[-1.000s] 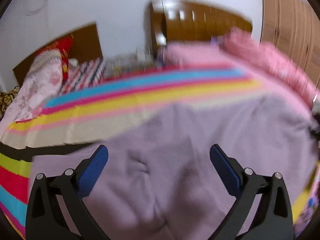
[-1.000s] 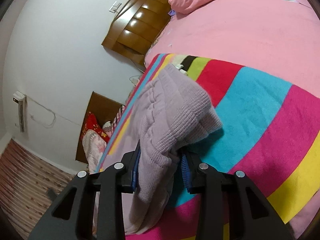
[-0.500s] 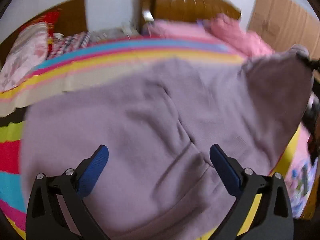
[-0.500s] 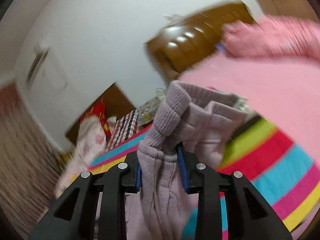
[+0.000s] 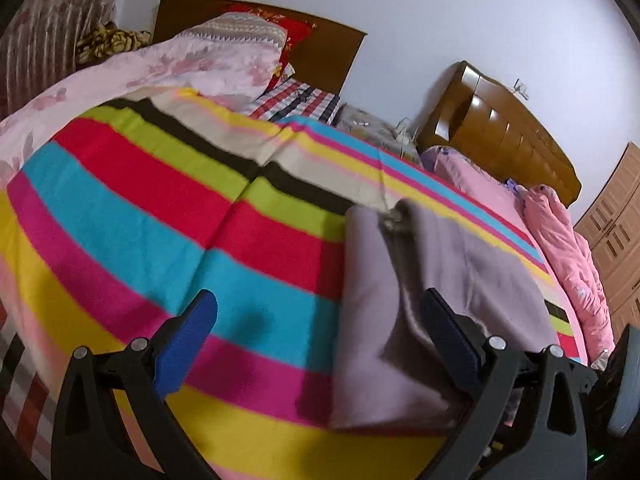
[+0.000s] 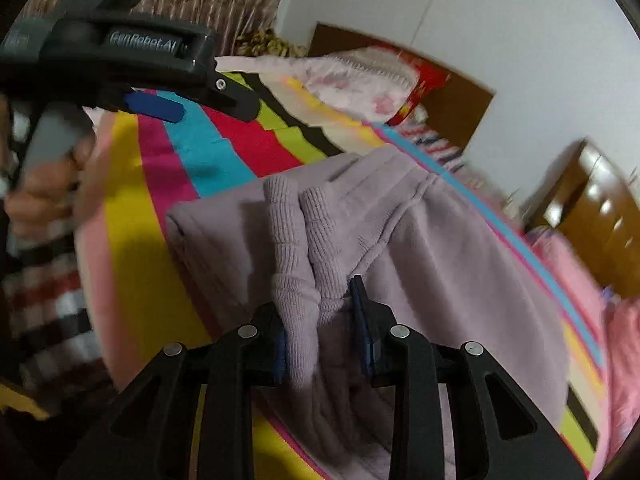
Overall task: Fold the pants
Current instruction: 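Lift the held sweatpants with the right gripper and carry them to the stack, then lower the sweatpants onto the stack and open the right gripper while the left gripper grasps the stack edge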
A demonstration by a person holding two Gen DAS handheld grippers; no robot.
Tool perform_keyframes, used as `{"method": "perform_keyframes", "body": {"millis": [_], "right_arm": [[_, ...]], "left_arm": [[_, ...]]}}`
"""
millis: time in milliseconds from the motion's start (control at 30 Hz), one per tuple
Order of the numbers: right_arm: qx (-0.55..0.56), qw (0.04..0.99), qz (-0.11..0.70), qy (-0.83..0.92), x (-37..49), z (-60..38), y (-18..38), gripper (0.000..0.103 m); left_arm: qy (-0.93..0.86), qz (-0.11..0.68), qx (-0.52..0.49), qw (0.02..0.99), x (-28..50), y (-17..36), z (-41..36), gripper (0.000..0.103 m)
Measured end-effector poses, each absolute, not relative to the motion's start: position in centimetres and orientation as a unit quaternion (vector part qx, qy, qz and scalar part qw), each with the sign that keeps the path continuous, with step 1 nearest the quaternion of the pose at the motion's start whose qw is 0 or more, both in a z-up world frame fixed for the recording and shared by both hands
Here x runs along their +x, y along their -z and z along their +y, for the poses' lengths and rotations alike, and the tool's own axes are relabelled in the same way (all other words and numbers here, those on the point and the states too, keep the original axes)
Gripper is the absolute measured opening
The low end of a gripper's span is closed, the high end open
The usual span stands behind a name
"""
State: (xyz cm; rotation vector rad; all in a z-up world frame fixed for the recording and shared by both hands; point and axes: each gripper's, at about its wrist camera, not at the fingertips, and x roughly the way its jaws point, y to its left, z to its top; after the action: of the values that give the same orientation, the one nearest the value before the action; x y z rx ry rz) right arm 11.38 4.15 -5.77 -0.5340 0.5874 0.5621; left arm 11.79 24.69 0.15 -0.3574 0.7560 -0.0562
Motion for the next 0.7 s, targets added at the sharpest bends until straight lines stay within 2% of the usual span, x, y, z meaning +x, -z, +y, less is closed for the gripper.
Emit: {"method": "perform_keyframes", "body": {"millis": [133, 167, 200, 267, 367, 567, 700], "right_arm": [[-0.259, 0.894, 0.261, -0.256, 11.1, 3.5, 5.1, 0.029], [-0.274, 0.891, 0.256, -0.254, 10.6, 3.9, 5.1, 0.033], [-0.289, 0.886, 0.251, -0.263, 10.1, 4.3, 5.3, 0.043], [-0.283, 0.873, 0.237, -0.318, 8.8, 4.1, 4.7, 0.053], [-0.217, 0.864, 0.236, -0.389, 8.1, 1.8, 2.5, 0.053], [-0.042, 0.914, 0.256, -0.311, 11.2, -8.8, -0.7, 0.054], [0.017, 0.925, 0.262, -0.273, 11.4, -13.5, -0.7, 0.056]], "left_arm": [[0.092, 0.379, -0.209, 0.897, 11.6, 0.0, 24.2, 0.101], [0.116, 0.381, -0.223, 0.890, 11.7, 0.1, 23.9, 0.101], [0.139, 0.380, -0.237, 0.883, 11.8, 0.1, 23.4, 0.101], [0.166, 0.381, -0.251, 0.874, 12.3, -0.1, 22.5, 0.101], [0.174, 0.397, -0.253, 0.865, 12.9, 0.4, 21.6, 0.101], [0.208, 0.419, -0.252, 0.847, 12.7, 0.6, 19.4, 0.100], [0.204, 0.446, -0.233, 0.840, 13.3, 1.1, 17.1, 0.096]]}}
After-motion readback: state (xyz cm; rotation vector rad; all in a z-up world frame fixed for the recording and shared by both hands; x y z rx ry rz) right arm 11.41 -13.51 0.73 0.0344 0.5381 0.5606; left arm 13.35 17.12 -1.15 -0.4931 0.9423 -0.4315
